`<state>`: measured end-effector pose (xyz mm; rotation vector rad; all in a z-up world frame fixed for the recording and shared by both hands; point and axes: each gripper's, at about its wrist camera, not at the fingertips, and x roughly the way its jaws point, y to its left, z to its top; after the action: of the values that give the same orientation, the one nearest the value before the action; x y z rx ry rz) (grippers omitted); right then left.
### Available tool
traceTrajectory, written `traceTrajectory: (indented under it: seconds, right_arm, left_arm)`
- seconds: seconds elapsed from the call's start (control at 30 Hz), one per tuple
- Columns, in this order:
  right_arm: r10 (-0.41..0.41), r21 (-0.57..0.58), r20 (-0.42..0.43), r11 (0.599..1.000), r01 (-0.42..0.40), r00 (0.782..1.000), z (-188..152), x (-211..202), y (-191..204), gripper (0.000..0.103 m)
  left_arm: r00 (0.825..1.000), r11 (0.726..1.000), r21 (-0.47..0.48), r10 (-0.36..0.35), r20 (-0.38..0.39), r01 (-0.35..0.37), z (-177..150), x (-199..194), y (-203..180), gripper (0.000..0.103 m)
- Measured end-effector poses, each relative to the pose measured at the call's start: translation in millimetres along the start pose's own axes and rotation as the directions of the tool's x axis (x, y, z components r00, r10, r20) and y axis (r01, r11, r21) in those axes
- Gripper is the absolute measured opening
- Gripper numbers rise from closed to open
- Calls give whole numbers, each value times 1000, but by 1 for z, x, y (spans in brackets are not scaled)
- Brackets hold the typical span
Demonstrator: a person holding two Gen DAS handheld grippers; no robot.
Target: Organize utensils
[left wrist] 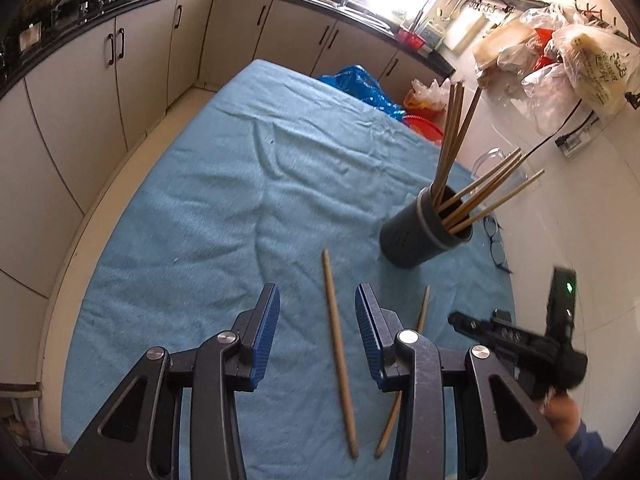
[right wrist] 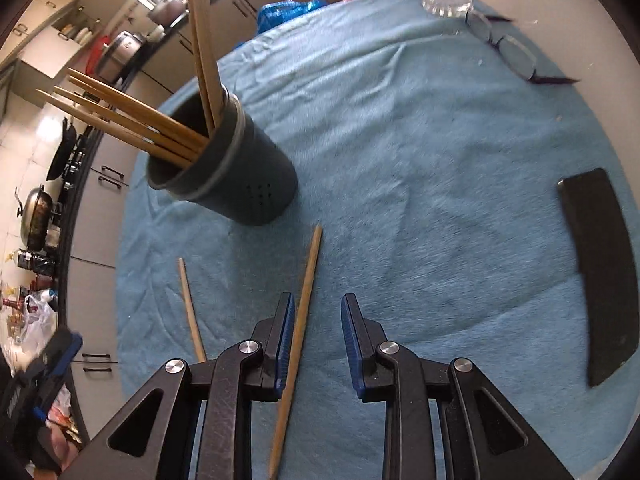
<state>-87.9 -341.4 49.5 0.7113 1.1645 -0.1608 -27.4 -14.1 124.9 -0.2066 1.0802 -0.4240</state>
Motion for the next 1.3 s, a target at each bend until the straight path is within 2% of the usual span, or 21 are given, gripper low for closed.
traceTrajectory:
  seconds: [0.3, 0.37, 0.4, 0.43, 0.5, 0.63, 0.8, 0.93, 1.0, 1.07, 1.13, 1.17, 1.3]
  right_arm:
    - [-97, -23, -64, 995, 95, 993, 0, 41, 18, 26]
    - [-130, -62, -49, 990, 127, 990, -2, 44, 27, 26]
    - [-149, -99, -48, 985, 144, 988, -4, 46, 32, 23]
    - [-168, -131, -42, 978, 161, 985, -8, 47, 36, 9]
    - [-191, -177, -35, 967, 182, 981, -13, 49, 41, 9]
    - [-168, -165, -17, 973, 163, 986, -18, 41, 32, 6]
    - [-95, -157, 68, 982, 105, 993, -19, 7, 19, 6]
    - [-63, -143, 102, 987, 77, 993, -18, -16, 10, 6]
    - [-53, -140, 106, 988, 68, 993, -16, -24, 4, 6]
    - [-41, -142, 114, 988, 57, 993, -15, -32, -2, 6]
    - [-36, -145, 118, 988, 53, 992, -8, -39, -1, 7]
    - [-32, -147, 116, 988, 49, 993, -7, -41, -2, 7]
    - [-25, -175, 105, 984, 43, 994, -1, -47, -3, 7]
  left_arm:
    - [998, 1000, -2, 21, -64, -21, -9, 0, 21, 38]
    - [996, 1000, 0, 17, -85, -17, -9, 4, 21, 38]
    - [995, 1000, 2, 13, -99, -13, -9, 7, 20, 38]
    - [994, 1000, 2, 9, -111, -9, -9, 10, 19, 38]
    - [991, 1000, 10, 1, -131, 0, -9, 18, 13, 39]
    - [980, 999, 20, -31, -198, 36, -8, 43, -2, 44]
    - [961, 999, 10, -44, -275, 49, -5, 83, -22, 45]
    - [952, 999, 43, 11, -306, 2, -2, 111, -37, 44]
    - [951, 998, 58, 41, -308, -24, -1, 123, -43, 40]
    - [946, 996, 75, 77, -315, -56, -1, 135, -49, 32]
    - [942, 994, 71, 99, -322, -81, -2, 143, -50, 15]
    - [941, 992, 69, 118, -316, -101, -4, 147, -49, 11]
    - [961, 994, 30, 106, -256, -101, -7, 148, -44, 7]
